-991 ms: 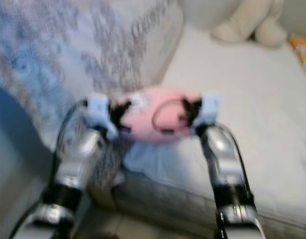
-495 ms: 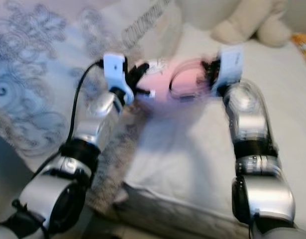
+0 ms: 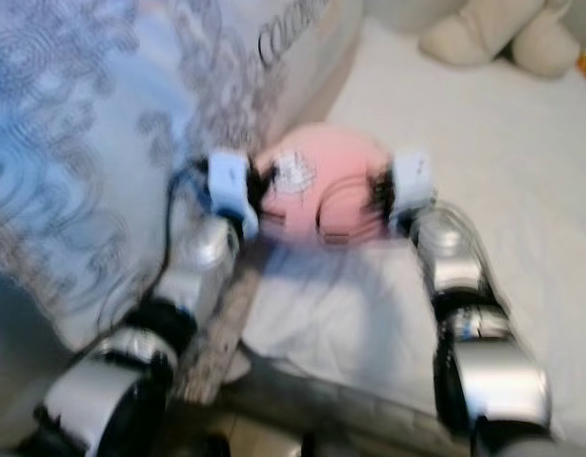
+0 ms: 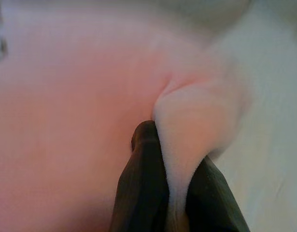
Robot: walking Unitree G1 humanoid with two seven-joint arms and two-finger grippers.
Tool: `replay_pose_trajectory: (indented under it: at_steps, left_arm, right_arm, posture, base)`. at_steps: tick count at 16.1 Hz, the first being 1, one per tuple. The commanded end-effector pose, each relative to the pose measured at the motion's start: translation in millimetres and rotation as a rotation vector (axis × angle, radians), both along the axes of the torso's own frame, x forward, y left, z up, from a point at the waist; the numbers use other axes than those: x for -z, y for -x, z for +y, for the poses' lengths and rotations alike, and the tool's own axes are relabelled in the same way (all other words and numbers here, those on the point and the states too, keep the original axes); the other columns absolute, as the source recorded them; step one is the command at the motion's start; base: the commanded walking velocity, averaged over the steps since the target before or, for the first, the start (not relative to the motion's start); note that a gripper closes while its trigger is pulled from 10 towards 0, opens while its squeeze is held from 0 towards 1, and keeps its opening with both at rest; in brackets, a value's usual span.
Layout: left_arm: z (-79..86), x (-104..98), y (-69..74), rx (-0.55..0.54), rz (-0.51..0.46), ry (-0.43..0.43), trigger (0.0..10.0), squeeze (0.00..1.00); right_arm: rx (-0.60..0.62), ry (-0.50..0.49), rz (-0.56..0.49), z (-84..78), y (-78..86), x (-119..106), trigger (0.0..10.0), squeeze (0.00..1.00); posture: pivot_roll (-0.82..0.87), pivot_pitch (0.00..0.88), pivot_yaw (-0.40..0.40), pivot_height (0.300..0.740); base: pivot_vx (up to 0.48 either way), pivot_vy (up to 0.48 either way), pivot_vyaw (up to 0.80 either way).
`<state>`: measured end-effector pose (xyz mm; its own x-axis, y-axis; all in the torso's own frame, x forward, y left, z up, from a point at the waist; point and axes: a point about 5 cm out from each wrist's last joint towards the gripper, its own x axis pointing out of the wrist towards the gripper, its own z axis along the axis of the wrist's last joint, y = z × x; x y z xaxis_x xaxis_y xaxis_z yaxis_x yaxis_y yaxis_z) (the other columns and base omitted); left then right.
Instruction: Clean up the room
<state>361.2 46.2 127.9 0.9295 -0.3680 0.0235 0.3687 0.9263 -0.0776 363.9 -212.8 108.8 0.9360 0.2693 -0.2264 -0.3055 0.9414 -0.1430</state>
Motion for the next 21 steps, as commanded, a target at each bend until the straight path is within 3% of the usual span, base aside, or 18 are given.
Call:
replay_pose_trajectory:
  at_steps: [1, 2, 7, 8, 9, 13, 16, 18, 19, 21]
  left_arm:
    - [11.8, 4.9, 1.0, -0.092, 0.000, 0.030, 10.0, 0.00]
    - [8.0, 21.0, 10.1, -0.099, 0.046, 0.022, 10.0, 0.00]
    - [-11.8, 27.9, 20.1, -0.036, 0.071, 0.038, 10.0, 0.00]
    - [-12.0, 27.4, 19.9, -0.039, 0.066, 0.034, 10.0, 0.30]
    - [-10.3, 26.8, 19.0, -0.042, 0.063, 0.030, 10.0, 1.00]
    - [2.2, 18.0, 12.3, -0.055, 0.016, -0.005, 10.0, 1.00]
    - [9.6, 11.8, 12.9, -0.056, -0.036, -0.033, 10.0, 1.00]
    - [22.3, 8.8, 17.0, -0.070, -0.078, -0.049, 10.0, 1.00]
    - [32.7, 5.0, 24.9, -0.071, -0.122, -0.078, 10.0, 1.00]
    - [44.4, -1.9, 37.3, -0.068, -0.163, -0.087, 10.0, 1.00]
  right_arm:
    - [0.059, 0.024, 0.069, -20.0, 12.9, 17.9, 10.0, 0.00]
    - [0.037, 0.045, 0.134, -20.3, 27.8, 40.5, 10.0, 0.00]
    - [0.050, 0.068, 0.154, -31.1, 35.0, 45.9, 10.0, 0.00]
    - [0.075, 0.054, 0.129, -32.9, 30.9, 39.7, 10.0, 0.94]
    - [0.096, 0.019, 0.111, -33.4, 27.7, 35.0, 10.0, 1.00]
    - [0.191, -0.177, 0.064, -24.4, 21.6, 28.7, 10.0, 1.00]
    - [0.221, -0.245, 0.002, -13.3, 30.7, 30.5, 10.0, 1.00]
    - [0.237, -0.231, -0.054, -5.0, 48.9, 30.5, 10.0, 1.00]
    - [0.273, -0.220, -0.097, -0.6, 69.1, 29.8, 10.0, 1.00]
    - [0.320, -0.177, -0.166, 0.9, 91.5, 23.9, 10.0, 1.00]
  posture:
    - [-0.06, 0.222, -0.015, 0.740]
    - [-0.07, 0.232, -0.008, 0.740]
    - [-0.08, 0.220, -0.006, 0.740]
    - [-0.08, 0.213, -0.008, 0.740]
    - [-0.08, 0.208, -0.010, 0.740]
    - [-0.08, 0.181, -0.014, 0.740]
    - [-0.08, 0.163, -0.012, 0.740]
    - [-0.08, 0.127, -0.010, 0.740]
    - [-0.08, 0.107, -0.011, 0.740]
    - [-0.07, 0.068, -0.016, 0.740]
  base:
    - [0.000, 0.000, 0.00]
    - [0.000, 0.000, 0.00]
    - [0.000, 0.000, 0.00]
    - [0.000, 0.000, 0.00]
    - [0.000, 0.000, 0.00]
    - [0.000, 0.000, 0.00]
    - [0.000, 0.000, 0.00]
    - [0.000, 0.000, 0.00]
    - [0.000, 0.000, 0.00]
    - [0.000, 0.000, 0.00]
